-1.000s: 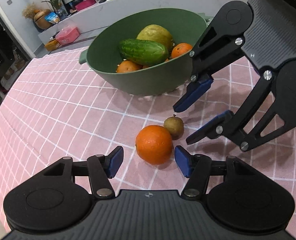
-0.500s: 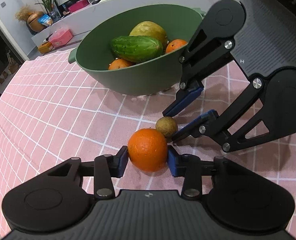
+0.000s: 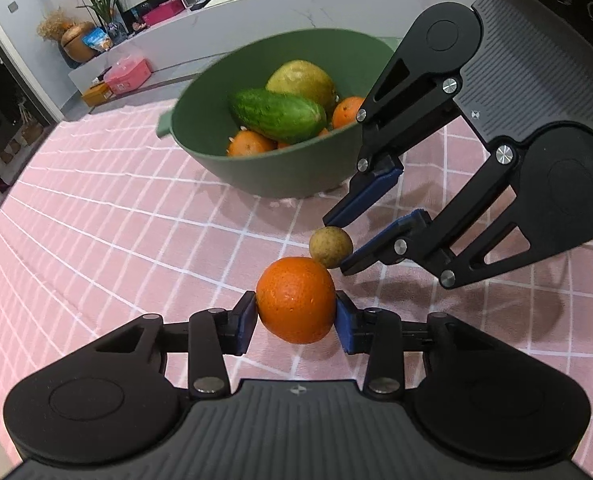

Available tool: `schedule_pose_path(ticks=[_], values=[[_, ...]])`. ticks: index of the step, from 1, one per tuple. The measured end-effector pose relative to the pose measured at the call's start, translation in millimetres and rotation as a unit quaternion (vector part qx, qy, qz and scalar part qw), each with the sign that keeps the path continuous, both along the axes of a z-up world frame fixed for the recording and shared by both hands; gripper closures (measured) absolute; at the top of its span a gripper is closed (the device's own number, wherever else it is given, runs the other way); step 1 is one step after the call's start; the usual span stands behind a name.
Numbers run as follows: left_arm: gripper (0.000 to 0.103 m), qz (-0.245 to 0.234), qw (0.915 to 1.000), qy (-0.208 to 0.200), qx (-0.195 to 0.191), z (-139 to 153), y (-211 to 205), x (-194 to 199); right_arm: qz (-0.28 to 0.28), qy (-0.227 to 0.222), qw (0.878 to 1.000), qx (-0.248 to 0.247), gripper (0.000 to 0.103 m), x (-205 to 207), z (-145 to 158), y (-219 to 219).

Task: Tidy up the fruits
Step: 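Grasp the orange with the left tool while the right tool grasps the kiwi, then carry the orange and kiwi into the colander and open both tools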

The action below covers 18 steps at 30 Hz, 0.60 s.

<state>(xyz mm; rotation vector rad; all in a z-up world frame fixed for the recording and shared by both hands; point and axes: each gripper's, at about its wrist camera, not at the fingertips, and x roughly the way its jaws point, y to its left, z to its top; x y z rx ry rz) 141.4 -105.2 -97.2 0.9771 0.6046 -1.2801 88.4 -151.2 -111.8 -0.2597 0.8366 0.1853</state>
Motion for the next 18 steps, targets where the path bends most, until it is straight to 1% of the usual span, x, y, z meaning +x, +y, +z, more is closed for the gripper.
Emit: schedule_pose_path(ticks=[5, 9, 11, 14, 18], values=[[0.057, 0.004, 0.9997, -0.024, -0.006, 27.8, -2.4, -4.9, -0.002, -0.023, 1.0, 0.003, 0.085, -7.7, 24.6, -3.2], [0.057, 0.01, 0.9989, -0.043, -0.015, 50.0, -9.6, -12.6, -0.014, -0.044, 0.999, 0.007, 0.084, -16.5, 46.2, -12.8], [0.057, 0.027, 0.9979, -0.055, -0.023, 60.0, -13.6, -15.9, -0.022, -0.054, 0.998, 0.01, 0.085, -20.9, 57.0, -19.1], [0.057, 0.071, 0.9947, -0.061, -0.044, 73.8, -20.5, -19.7, -0.036, -0.069, 0.997, 0.016, 0.084, -27.1, 73.8, -30.9], [0.057, 0.126, 0.9878, -0.048, -0.078, 88.7, -29.3, -24.0, -0.066, -0.086, 0.994, 0.031, 0.084, -35.7, 96.0, -55.0]])
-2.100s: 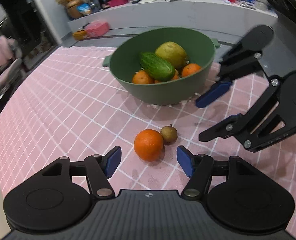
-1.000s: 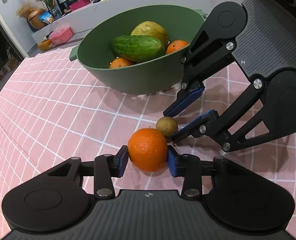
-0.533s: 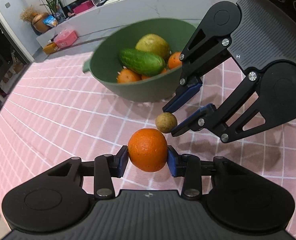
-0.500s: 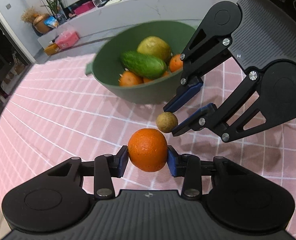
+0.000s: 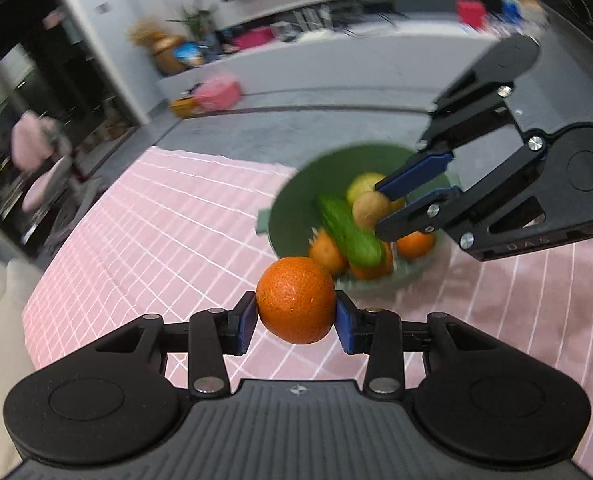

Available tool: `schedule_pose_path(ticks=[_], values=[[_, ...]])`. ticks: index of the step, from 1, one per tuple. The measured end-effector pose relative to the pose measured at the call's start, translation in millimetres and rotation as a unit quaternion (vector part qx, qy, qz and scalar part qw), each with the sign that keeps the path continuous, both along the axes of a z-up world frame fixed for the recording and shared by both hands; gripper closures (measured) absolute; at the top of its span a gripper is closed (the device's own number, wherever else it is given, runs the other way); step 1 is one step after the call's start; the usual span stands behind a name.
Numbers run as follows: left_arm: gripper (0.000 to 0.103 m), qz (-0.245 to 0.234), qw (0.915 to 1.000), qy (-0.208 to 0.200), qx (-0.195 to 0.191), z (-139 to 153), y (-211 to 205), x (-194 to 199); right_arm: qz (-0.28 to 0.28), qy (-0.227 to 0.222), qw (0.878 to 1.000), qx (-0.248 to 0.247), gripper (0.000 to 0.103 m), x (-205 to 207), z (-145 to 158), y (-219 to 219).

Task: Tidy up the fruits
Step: 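Carry the orange and kiwi into the colander and open both tools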

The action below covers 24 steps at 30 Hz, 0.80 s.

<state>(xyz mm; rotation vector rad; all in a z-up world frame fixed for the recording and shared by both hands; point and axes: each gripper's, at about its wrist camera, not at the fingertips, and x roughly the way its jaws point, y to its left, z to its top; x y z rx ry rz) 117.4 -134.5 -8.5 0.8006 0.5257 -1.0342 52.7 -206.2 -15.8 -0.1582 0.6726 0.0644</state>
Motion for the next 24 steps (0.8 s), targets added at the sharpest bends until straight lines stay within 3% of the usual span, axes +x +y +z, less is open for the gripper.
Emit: schedule_pose_path(ticks=[4, 8, 16, 24], values=[[0.057, 0.051, 0.9978, 0.02, -0.038, 10.3, -13.8, -6.1, -0.031, -0.013, 0.999, 0.014, 0.084, -10.1, 18.9, -26.0], [0.057, 0.116, 0.9898, 0.05, -0.067, 7.1, -33.8, -10.9, -0.072, -0.012, 0.997, 0.039, 0.084, -17.4, 30.3, -60.0], [0.057, 0.14, 0.9838, 0.093, -0.062, -18.3, -60.3, -22.3, -0.124, 0.025, 0.987, 0.096, 0.084, -25.2, 30.1, -108.0], [0.057, 0.194, 0.9721, 0.121, -0.053, -33.8, -77.3, -16.7, -0.132, 0.07, 0.982, 0.118, 0.084, -11.7, 13.7, -117.6]])
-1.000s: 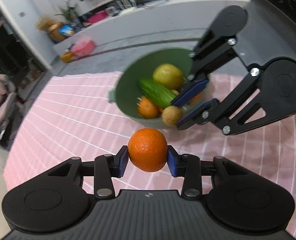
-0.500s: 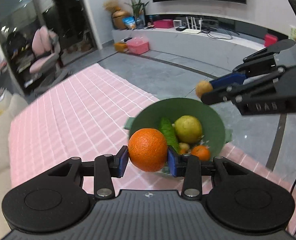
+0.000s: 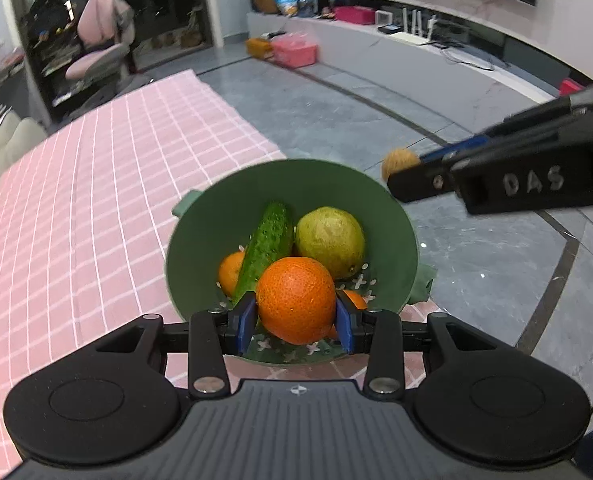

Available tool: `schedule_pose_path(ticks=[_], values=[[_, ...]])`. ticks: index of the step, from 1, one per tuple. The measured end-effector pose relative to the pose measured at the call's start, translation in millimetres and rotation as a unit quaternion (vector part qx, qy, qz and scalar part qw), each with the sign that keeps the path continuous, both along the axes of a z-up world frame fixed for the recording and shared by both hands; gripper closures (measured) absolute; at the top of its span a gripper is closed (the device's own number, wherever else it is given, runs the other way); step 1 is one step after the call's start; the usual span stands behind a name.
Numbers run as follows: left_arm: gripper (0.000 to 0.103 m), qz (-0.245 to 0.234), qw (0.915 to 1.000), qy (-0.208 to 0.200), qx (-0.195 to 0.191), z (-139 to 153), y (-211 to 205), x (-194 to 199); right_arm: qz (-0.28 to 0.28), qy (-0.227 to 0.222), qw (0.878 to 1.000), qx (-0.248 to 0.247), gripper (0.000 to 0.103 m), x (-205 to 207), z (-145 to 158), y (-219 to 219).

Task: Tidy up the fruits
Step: 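Carry the orange and kiwi into the colander and open both tools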

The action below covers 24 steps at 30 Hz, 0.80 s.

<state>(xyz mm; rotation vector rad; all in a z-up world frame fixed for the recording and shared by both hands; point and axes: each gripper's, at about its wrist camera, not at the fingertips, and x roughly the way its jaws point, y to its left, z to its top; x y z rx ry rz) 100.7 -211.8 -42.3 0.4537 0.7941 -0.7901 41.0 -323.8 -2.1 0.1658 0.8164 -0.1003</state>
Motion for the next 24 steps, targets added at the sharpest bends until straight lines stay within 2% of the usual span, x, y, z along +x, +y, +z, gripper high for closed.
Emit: schedule_pose_path(ticks=[6, 10, 14, 19, 24], values=[[0.058, 0.006, 0.9997, -0.02, 0.015, -12.1, -7.1, -10.4, 0.01, 0.045, 0.999, 0.015, 0.084, 16.5, -24.7, 1.7], [0.057, 0.01, 0.9996, -0.022, 0.011, -10.9, -6.6, -13.0, 0.022, 0.062, 0.998, 0.018, 0.084, 25.2, -33.8, 5.6], [0.057, 0.004, 0.999, -0.038, 0.023, -13.4, -10.1, -19.0, 0.034, 0.079, 0.996, 0.018, 0.084, 33.3, -43.5, 10.6], [0.052, -0.015, 0.9967, -0.067, 0.043, -18.2, -15.5, -30.9, 0.044, 0.097, 0.994, 0.015, 0.084, 37.5, -52.2, 15.4], [0.043, -0.012, 0.9972, -0.06, 0.043, -16.8, -18.4, -27.5, 0.053, 0.111, 0.992, 0.014, 0.084, 39.7, -58.4, 18.9]])
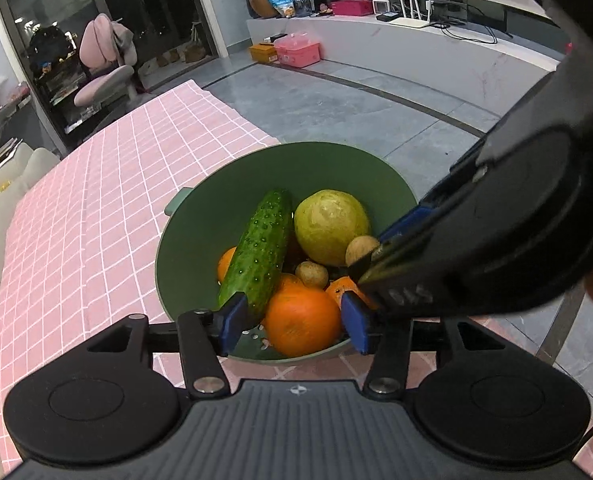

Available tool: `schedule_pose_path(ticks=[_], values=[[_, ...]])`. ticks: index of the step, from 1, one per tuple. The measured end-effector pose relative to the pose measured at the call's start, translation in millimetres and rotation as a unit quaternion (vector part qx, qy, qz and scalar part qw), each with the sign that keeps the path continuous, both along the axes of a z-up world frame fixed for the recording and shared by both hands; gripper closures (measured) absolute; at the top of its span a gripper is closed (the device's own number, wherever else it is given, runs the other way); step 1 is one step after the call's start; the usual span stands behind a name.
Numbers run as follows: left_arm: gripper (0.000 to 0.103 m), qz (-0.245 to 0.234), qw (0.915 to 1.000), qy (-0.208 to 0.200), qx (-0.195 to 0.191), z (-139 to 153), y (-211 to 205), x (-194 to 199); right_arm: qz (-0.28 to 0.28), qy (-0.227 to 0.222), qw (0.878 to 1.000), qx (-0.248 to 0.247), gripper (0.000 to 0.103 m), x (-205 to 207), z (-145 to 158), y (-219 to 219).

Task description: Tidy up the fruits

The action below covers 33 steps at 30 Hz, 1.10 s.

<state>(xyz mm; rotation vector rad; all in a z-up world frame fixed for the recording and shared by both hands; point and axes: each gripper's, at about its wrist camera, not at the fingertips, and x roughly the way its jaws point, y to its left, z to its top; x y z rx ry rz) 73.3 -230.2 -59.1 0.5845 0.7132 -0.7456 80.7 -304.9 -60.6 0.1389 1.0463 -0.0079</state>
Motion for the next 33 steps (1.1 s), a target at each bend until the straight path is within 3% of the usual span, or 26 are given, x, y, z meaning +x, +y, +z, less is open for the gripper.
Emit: schedule_pose_path(ticks=[4, 6, 8, 10, 12, 16, 21, 27, 31, 33], values=[[0.042, -0.001, 1.0, -0.003, 0.004, -1.3, -0.1, 0.4, -0.001, 0.004, 1.0, 0.004, 0.084, 1.8, -2.2, -1.2], [0.037, 0.004, 0.9999, -0.005, 0.008, -0.8, -0.1, 0.9, -0.001, 0.004, 1.0, 0.006, 0.083, 2.4, -3.0, -1.2], [0.036, 0.004, 0.9999, -0.001, 0.011, 0.4, -0.2, 2.7, -0.003, 0.005, 1.0, 0.005, 0.077, 3.0, -3.6, -1.7], [0.03, 0.006, 0.9999, 0.008, 0.009, 4.3, 0.1, 5.0, -0.008, 0.003, 1.0, 0.006, 0.069, 2.8, -3.1, -3.8], [0.02, 0.019, 0.9997, 0.016, 0.007, 8.2, 2.1, 8.0, -0.011, -0.003, 1.0, 0.009, 0.068, 1.6, -0.8, -5.6], [0.02, 0.052, 0.9966, 0.059, -0.023, 19.4, 12.8, 15.6, -0.019, -0.016, 1.0, 0.012, 0.068, -1.1, 8.4, -8.5], [0.02, 0.107, 0.9855, 0.111, -0.071, 38.5, 29.6, 26.6, -0.028, -0.04, 0.999, 0.018, 0.068, -7.8, 25.8, -11.1], [0.019, 0.15, 0.9722, 0.138, -0.115, 60.0, 48.0, 31.0, -0.063, -0.07, 0.995, 0.033, 0.068, -24.4, 47.2, -25.4], [0.017, 0.182, 0.952, 0.182, -0.165, 70.8, 64.6, 35.8, -0.074, -0.084, 0.993, 0.035, 0.068, -37.7, 59.4, -28.5], [0.013, 0.194, 0.9472, 0.184, -0.177, 77.3, 69.4, 32.5, -0.077, -0.091, 0.992, 0.035, 0.063, -45.6, 66.7, -27.9]])
